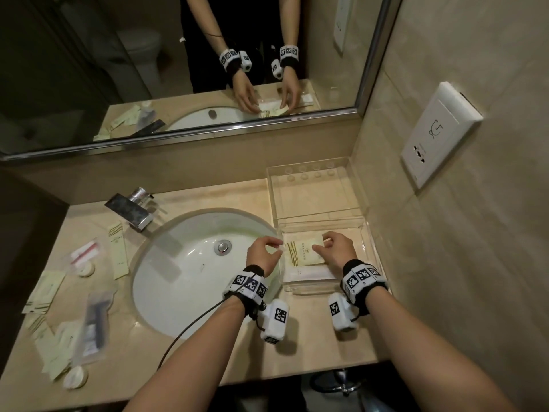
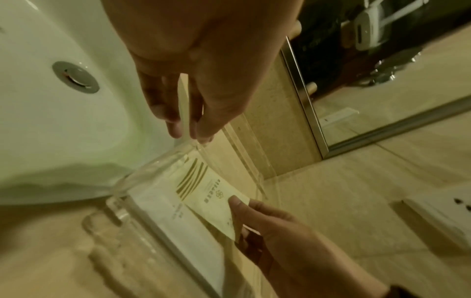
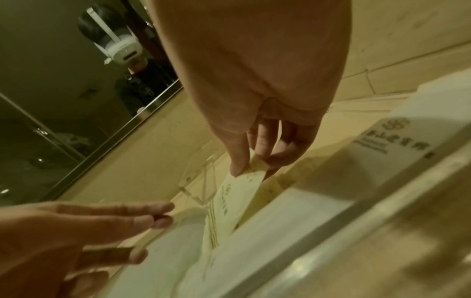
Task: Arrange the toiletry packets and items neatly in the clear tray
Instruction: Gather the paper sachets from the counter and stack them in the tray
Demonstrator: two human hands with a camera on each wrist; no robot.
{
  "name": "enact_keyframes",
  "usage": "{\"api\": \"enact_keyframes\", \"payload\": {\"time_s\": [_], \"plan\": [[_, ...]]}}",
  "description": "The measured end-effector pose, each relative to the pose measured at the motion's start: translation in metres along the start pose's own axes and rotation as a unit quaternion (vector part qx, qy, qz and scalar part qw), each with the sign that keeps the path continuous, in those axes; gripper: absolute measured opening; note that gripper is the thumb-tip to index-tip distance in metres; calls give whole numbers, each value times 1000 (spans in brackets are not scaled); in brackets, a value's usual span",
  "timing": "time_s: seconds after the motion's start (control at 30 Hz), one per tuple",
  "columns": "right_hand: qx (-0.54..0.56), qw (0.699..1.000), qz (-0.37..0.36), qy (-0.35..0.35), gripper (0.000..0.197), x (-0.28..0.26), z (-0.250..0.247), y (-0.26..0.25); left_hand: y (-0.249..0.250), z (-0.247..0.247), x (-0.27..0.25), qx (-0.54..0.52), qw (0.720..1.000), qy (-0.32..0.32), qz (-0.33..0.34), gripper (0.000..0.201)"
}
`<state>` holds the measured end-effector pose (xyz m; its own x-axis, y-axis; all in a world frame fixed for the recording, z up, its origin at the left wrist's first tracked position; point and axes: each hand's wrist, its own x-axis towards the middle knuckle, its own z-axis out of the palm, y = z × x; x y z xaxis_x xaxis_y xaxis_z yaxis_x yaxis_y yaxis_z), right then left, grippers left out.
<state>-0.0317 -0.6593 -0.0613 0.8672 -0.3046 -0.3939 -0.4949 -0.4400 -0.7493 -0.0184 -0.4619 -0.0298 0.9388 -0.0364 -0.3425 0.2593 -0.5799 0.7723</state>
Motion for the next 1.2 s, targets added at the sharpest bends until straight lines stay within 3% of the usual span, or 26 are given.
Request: {"api": "enact_keyframes", "payload": {"time_s": [0.1,0.27,0.4,0.73,0.87,1.0,1.1,1.2], "plan": [[-31,999,-11,7,34,0,8,3,1,3,-3,66,996,-45,39,26],[-73,996,-16,38,43,2,17,11,-6,11,-4,154,978,-95,106,34],[-83,996,8,35,52,0,20,12,-11,15,-2,189,970,-106,107,38],[-88,996,-16,18,49,-2,17,11,-15,20,1,254,951,-153,91,41],[-90,996,-18,1,52,-2,15,9,-14,12,3,214,959,-156,98,37],[-101,994,-3,34,55,-9,9,0,-9,-6,0,111,984,-104,88,29],[-70,994,-42,71,39,-17,12,-21,-12,-27,0,41,996,-63,55,19],[-56,993,-94,36,27,-25,29,-55,-22,-55,-2,-33,999,-27,0,14]]}}
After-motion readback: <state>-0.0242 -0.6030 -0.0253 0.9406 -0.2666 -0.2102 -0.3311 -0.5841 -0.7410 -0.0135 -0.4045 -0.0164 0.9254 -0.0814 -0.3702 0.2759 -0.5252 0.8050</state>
